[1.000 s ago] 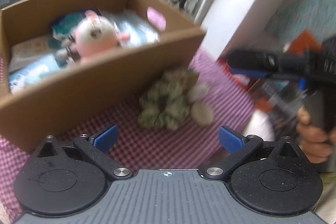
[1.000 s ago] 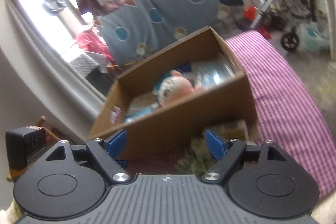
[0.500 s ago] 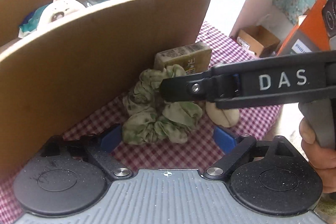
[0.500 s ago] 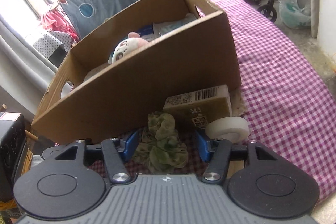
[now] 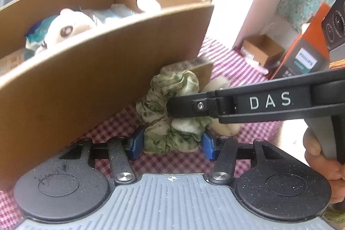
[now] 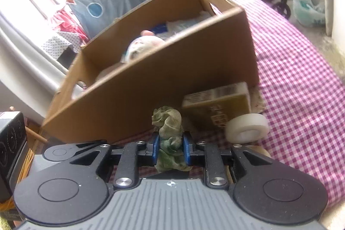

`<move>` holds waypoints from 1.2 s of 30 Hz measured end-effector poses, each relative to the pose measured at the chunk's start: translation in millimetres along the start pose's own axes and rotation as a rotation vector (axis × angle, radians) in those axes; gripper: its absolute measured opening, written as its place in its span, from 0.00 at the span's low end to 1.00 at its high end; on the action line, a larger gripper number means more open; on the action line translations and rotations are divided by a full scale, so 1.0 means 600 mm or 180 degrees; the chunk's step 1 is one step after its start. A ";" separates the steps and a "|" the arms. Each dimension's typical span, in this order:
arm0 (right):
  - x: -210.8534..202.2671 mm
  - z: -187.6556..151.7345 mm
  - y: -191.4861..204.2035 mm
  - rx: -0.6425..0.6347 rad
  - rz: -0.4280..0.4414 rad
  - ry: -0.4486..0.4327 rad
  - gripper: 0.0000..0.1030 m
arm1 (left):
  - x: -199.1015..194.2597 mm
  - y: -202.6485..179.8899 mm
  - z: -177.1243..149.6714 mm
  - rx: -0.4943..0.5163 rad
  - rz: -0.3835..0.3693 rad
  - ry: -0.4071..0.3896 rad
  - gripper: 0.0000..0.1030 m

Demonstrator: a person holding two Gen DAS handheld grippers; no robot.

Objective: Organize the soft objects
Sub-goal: 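Carry the green scrunchie into the box and release it beside the bunny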

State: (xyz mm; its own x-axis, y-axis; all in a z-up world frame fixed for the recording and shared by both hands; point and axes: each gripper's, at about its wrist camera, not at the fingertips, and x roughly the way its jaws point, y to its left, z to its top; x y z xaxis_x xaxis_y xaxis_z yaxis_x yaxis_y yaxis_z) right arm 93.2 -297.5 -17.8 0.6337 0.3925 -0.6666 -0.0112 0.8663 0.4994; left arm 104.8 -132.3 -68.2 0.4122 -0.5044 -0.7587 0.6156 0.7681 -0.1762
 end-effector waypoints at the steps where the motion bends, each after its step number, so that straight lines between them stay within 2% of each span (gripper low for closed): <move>1: -0.011 -0.003 0.009 -0.0027 0.0015 -0.0028 0.24 | -0.011 -0.003 0.000 0.0009 -0.0016 -0.0049 0.52; 5: -0.070 -0.004 0.055 -0.0178 0.0125 -0.0214 0.24 | -0.080 -0.014 -0.005 0.0069 -0.0054 -0.0277 0.52; 11: -0.142 0.029 0.137 -0.0615 0.0364 -0.0588 0.24 | -0.186 -0.024 0.014 0.0153 -0.0013 -0.0801 0.52; 14: -0.146 0.065 0.170 -0.0812 0.0475 -0.0655 0.24 | -0.215 -0.017 0.041 0.0139 0.0016 -0.1015 0.53; 17: -0.123 0.113 0.190 -0.0934 0.0563 -0.0583 0.24 | -0.219 0.001 0.071 0.0087 0.0125 -0.1116 0.53; 22: -0.033 0.192 0.190 -0.0881 0.0671 -0.0108 0.24 | -0.189 0.056 0.112 -0.0181 0.0189 -0.0990 0.53; 26: 0.059 0.236 0.163 -0.0655 0.0660 0.0449 0.24 | -0.138 0.112 0.129 -0.0449 0.0145 -0.0685 0.53; 29: 0.120 0.246 0.137 -0.0493 0.0575 0.0831 0.24 | -0.100 0.137 0.130 -0.0574 0.0125 -0.0431 0.54; 31: 0.150 0.244 0.122 -0.0437 0.0538 0.1094 0.25 | -0.082 0.150 0.127 -0.0648 0.0079 -0.0276 0.59; 33: 0.177 0.244 0.110 -0.0398 0.0414 0.1298 0.26 | -0.073 0.163 0.122 -0.0729 0.0064 -0.0229 0.73; 36: 0.204 0.242 0.099 -0.0437 0.0193 0.1522 0.26 | -0.076 0.178 0.115 -0.0825 0.0064 -0.0188 0.75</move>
State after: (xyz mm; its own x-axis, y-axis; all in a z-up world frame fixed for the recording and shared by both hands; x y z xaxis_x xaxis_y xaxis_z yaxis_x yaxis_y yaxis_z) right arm 282.7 -242.9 10.5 0.2036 0.5131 -0.8338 -0.1591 0.8577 0.4889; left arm 197.9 -54.3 -9.2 0.4659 -0.5044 -0.7270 0.4175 0.8497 -0.3219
